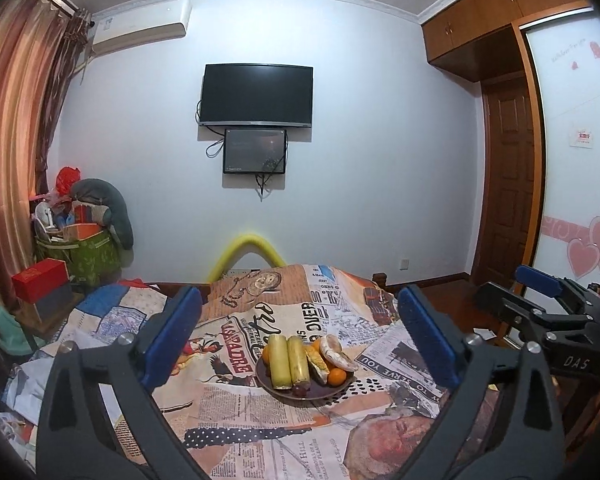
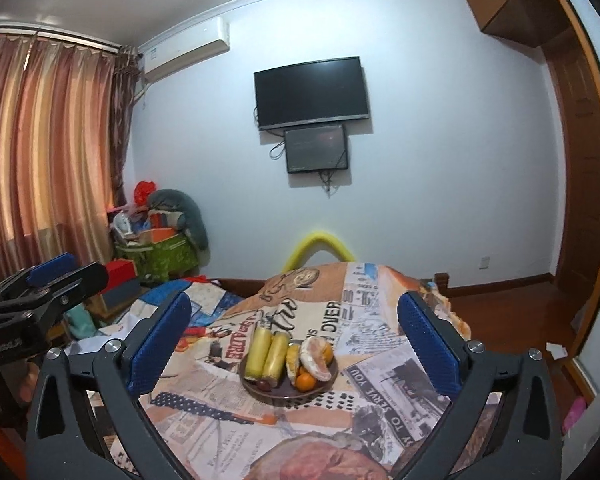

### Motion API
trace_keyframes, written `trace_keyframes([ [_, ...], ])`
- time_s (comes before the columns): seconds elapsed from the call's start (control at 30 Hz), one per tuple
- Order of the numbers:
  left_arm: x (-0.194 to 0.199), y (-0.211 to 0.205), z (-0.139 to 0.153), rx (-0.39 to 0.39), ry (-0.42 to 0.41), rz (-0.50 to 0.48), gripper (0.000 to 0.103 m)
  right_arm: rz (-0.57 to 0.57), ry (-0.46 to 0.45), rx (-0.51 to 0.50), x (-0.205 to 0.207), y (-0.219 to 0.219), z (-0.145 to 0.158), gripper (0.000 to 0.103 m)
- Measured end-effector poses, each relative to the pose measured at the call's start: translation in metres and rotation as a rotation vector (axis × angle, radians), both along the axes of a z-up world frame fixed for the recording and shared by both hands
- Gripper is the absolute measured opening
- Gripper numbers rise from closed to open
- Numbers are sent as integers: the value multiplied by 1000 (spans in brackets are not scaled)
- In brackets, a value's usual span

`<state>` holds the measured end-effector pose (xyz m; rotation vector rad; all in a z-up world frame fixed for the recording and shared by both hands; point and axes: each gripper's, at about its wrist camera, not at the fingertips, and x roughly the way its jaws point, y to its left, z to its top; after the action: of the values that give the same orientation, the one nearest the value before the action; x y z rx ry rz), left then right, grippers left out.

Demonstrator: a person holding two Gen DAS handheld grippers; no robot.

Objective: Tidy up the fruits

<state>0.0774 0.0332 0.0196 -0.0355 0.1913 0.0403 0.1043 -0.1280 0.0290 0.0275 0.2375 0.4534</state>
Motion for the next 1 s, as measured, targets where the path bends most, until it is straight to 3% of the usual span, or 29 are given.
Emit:
trace_keyframes([
  [1.0, 0, -1, -4, -18, 6, -6, 103, -15, -21, -20, -12, -7, 5, 103],
])
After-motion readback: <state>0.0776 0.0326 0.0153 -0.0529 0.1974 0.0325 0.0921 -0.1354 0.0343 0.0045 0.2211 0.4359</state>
